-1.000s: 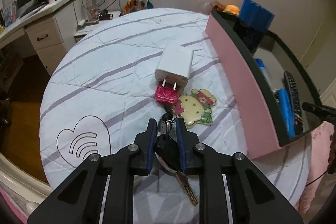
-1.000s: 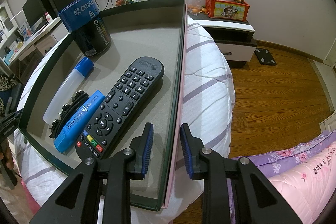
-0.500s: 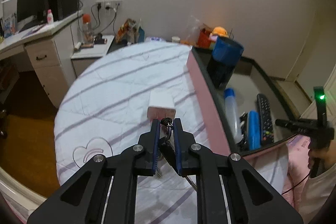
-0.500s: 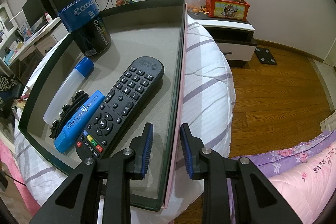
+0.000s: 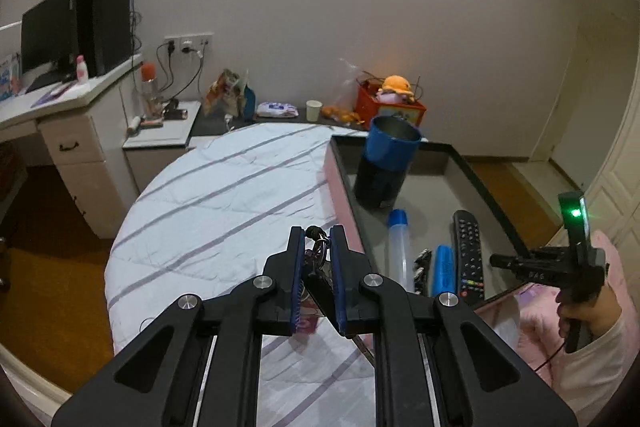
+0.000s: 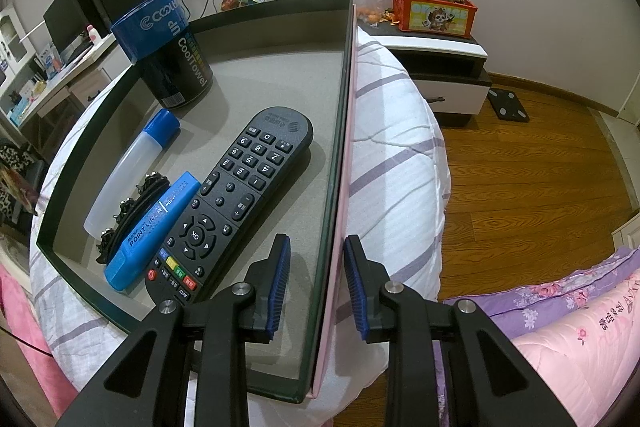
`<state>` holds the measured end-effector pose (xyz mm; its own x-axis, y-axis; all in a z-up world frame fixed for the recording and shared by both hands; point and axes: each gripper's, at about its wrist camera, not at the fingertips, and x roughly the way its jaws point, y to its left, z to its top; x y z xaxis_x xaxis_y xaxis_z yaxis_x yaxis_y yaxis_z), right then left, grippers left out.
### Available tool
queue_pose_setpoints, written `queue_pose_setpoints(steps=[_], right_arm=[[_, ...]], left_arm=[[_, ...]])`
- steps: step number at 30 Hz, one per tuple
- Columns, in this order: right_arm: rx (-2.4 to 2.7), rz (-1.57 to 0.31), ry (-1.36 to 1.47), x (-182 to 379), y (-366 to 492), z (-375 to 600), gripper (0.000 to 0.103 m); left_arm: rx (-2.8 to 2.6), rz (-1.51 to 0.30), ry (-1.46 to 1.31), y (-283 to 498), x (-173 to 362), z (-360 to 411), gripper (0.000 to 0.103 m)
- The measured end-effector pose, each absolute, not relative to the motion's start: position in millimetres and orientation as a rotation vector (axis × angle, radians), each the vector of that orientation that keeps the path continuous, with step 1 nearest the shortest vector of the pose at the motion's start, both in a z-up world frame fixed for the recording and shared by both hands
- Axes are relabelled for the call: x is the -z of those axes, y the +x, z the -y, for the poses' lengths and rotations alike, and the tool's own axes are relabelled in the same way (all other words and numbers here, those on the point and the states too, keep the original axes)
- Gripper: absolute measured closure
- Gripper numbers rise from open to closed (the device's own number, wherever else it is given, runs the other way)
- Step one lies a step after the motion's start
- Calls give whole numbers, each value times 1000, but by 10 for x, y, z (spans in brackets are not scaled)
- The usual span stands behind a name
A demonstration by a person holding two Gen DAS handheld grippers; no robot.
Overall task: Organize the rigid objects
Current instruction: 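Carry the keys into the tray with the left gripper and release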
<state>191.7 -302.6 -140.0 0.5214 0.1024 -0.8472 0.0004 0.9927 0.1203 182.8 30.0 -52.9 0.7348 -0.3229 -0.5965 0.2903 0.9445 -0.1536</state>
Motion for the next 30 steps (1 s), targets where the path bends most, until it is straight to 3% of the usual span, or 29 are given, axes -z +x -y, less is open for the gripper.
queue_pose_setpoints(steps=[13, 23, 30], right_arm=[[-62, -1021, 109, 1399, 1918, 3024, 74], [-62, -1021, 109, 1398, 1916, 3030, 74], [-71, -1022, 108, 1416, 1915, 3016, 72]], left_arm=[[455, -599, 5, 1805, 156, 240, 91], [569, -627, 55, 2031, 179, 922, 91], [554, -699, 120, 2327, 487, 1391, 91]])
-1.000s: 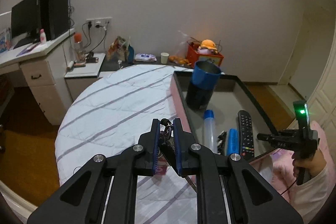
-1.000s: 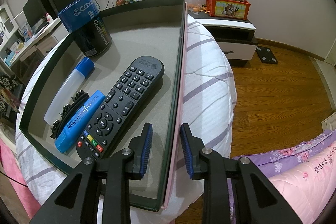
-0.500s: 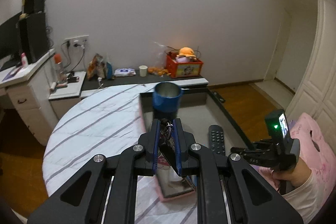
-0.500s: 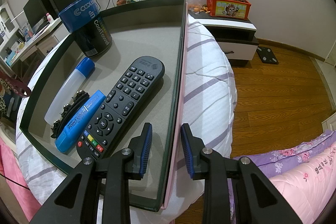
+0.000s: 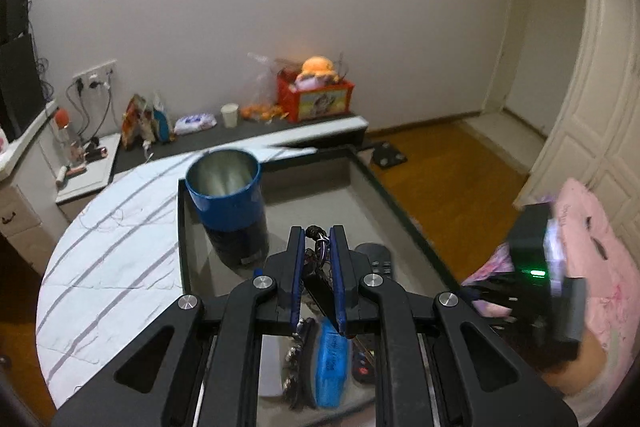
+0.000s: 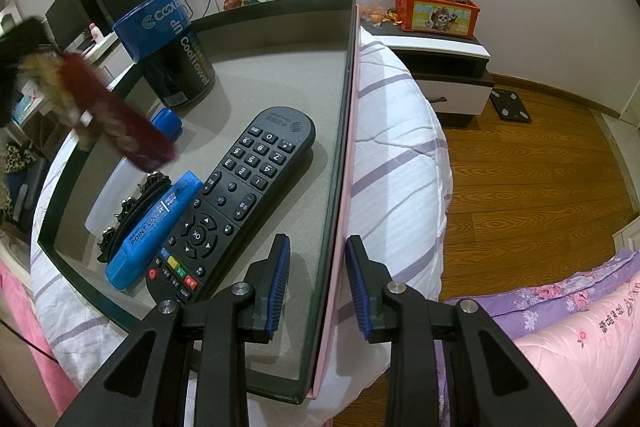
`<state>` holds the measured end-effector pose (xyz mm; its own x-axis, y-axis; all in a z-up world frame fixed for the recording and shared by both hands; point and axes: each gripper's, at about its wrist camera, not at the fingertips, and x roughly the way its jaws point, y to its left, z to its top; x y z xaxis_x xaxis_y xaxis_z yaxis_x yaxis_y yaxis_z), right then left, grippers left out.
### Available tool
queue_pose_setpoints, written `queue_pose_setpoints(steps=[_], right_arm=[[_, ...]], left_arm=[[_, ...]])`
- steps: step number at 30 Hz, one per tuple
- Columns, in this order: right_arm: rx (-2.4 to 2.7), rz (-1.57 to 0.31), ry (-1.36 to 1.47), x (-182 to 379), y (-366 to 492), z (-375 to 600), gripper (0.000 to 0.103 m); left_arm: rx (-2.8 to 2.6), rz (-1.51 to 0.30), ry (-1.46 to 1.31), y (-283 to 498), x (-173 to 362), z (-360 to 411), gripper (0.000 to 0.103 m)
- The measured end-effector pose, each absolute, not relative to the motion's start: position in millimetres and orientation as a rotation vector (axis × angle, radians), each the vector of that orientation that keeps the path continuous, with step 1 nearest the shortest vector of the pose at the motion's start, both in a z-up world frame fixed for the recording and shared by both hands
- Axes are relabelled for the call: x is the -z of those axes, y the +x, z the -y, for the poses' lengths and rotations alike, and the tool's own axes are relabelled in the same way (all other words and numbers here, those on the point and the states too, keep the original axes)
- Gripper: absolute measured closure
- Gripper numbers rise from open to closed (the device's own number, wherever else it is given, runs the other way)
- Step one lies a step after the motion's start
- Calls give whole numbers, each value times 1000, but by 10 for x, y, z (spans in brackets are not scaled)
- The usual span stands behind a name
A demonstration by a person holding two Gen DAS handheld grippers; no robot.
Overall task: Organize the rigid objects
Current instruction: 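Carry the keys into the tray with the left gripper and release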
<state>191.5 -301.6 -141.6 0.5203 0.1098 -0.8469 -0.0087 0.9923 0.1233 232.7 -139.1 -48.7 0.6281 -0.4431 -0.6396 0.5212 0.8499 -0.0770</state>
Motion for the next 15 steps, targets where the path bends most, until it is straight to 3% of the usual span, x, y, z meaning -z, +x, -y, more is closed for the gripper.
queue_pose_setpoints(steps=[12, 14, 15], right_arm=[[-73, -1022, 110, 1398, 1910, 3036, 72], [-69, -1023, 107, 1395, 1910, 3030, 72], [-69, -1024, 107, 1392, 1912, 3032, 72]], left_arm=[[484, -776, 128, 2505, 888, 1492, 89], [460, -781, 129, 2531, 888, 1473, 85], [448, -783, 131, 2573, 891, 1455, 71]])
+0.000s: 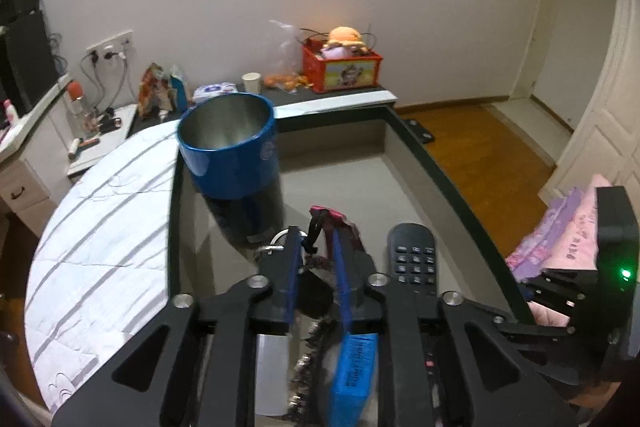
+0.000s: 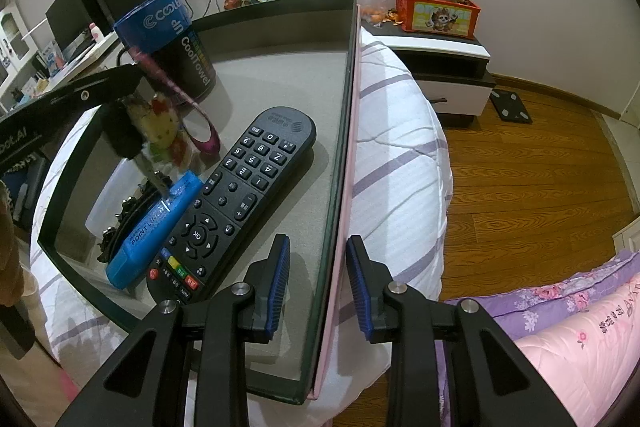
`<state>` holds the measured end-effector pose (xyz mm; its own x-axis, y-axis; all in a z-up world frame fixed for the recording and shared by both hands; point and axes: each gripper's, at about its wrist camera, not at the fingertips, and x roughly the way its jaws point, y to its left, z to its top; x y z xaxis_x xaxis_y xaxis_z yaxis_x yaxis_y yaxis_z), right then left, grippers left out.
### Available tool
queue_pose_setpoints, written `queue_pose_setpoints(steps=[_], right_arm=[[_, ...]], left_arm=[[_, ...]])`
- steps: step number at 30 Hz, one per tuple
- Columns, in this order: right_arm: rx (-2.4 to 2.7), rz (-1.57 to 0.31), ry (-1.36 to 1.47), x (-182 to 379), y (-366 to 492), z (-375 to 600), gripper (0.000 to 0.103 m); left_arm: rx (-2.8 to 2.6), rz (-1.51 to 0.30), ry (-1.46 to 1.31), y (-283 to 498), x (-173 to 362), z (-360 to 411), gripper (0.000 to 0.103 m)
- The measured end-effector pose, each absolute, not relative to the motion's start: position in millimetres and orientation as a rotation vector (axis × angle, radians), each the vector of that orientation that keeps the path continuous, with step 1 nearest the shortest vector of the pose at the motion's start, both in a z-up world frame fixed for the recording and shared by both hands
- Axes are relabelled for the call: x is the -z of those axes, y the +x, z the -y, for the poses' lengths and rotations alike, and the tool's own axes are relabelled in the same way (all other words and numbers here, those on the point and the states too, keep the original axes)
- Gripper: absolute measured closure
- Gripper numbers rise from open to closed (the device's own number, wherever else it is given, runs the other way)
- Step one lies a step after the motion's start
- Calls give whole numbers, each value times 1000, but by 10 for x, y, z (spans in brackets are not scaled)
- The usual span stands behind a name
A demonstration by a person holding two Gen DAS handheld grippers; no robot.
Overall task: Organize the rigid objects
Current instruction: 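Carry the keys into the tray with the left gripper and release, then move the left gripper back over the bed to the white charger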
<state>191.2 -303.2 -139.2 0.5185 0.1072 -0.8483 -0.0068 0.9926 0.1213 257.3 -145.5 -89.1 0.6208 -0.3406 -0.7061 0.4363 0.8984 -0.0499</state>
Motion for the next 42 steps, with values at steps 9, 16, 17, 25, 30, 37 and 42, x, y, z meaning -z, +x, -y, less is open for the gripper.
queue_pose_setpoints(steps=[9, 16, 17, 25, 30, 37, 42], right_arm=[[-61, -1029, 105, 1392, 1913, 3026, 72], [-59, -1032, 105, 1389, 1914, 3028, 72], [-58, -1033, 104, 1386, 1915, 3027, 72], [-51, -1042, 99, 1388, 1935, 3021, 72], [-43, -1044, 98, 1391, 1944, 3007, 72], [-26, -1038, 73, 1362, 1925, 2959, 72], [-17, -1034, 36, 1296, 1879, 2924, 72]], left_arm=[[434, -733, 93, 2353, 767, 1177, 11], [400, -693, 91, 2066, 653, 845, 4], [386, -685, 94, 2023, 641, 793, 4], [282, -668, 122, 1778, 631, 344, 2], [214, -680, 115, 1662, 683, 32, 1], [130, -706, 112, 1632, 771, -323, 1], [87, -729, 108, 1671, 874, -498, 1]])
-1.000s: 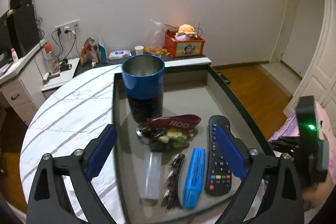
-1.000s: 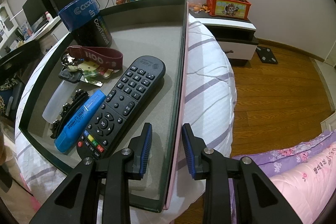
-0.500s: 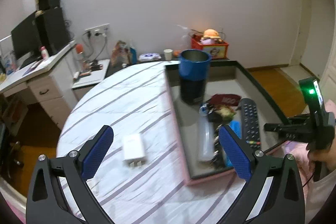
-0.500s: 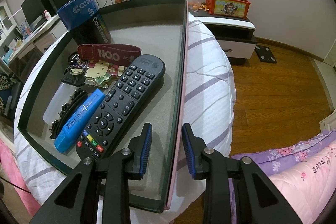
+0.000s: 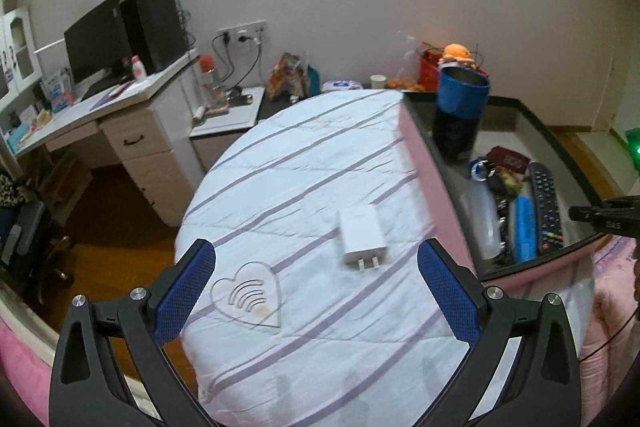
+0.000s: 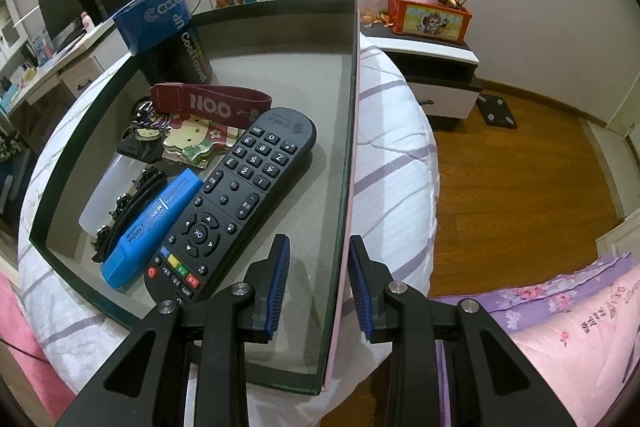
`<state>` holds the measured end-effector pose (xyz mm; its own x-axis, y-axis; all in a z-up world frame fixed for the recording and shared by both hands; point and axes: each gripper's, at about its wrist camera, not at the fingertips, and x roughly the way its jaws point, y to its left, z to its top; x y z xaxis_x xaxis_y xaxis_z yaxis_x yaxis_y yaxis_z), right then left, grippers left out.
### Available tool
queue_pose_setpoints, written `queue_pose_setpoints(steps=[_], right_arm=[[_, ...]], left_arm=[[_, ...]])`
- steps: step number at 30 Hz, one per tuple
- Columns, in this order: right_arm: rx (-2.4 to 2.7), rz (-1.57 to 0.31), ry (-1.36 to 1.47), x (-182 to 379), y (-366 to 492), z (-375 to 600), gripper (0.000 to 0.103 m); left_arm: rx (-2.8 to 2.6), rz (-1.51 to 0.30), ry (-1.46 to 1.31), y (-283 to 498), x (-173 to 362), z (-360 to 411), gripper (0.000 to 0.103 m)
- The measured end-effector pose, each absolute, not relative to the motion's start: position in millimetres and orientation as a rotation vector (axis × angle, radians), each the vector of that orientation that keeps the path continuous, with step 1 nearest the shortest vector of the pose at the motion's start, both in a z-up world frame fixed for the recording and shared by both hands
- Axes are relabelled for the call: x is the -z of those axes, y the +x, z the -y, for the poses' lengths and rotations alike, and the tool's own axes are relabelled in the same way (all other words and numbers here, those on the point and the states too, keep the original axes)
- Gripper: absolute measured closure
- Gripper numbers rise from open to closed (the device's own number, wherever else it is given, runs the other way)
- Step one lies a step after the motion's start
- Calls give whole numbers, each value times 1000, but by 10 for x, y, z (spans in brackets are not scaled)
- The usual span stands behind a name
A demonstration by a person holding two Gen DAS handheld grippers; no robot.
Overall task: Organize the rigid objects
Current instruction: 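Move the left gripper back over the bed to the white charger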
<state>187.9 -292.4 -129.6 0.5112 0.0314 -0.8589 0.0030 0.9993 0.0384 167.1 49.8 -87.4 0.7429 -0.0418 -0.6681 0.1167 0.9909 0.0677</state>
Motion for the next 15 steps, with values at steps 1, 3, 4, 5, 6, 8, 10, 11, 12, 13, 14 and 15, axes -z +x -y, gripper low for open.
queue_pose_setpoints(steps=[1, 3, 4, 5, 6, 8, 10, 11, 12, 13, 14, 15], right_arm=[[-13, -1035, 23, 1283, 1866, 2913, 73], [-6, -1035, 3, 1256, 1857, 2902, 76], [-7, -1034, -5, 1241, 1849, 2901, 77], [-9, -1033, -8, 1229, 1843, 2904, 77], [-10, -1030, -11, 1222, 1838, 2907, 78], [-13, -1032, -10, 1226, 1833, 2924, 79], [-7, -1033, -16, 1222, 1833, 2919, 80], [-3, -1033, -21, 1219, 1834, 2908, 80], [0, -1033, -27, 1216, 1834, 2896, 80], [3, -1034, -32, 1214, 1833, 2888, 80], [4, -1036, -34, 1214, 1834, 2886, 80], [4, -1037, -34, 1212, 1835, 2884, 80]], left_arm=[[83, -735, 102, 1680, 892, -523, 1], [78, -748, 89, 1694, 935, -566, 1], [80, -754, 85, 1705, 953, -581, 1], [82, -758, 84, 1712, 974, -587, 1], [79, -763, 86, 1721, 994, -594, 1], [74, -781, 91, 1752, 1039, -585, 1], [73, -796, 91, 1791, 1083, -578, 1], [76, -803, 88, 1806, 1103, -577, 1], [82, -808, 82, 1819, 1122, -575, 1], [91, -817, 74, 1836, 1144, -576, 1], [97, -825, 70, 1855, 1164, -572, 1], [99, -832, 69, 1876, 1187, -563, 1]])
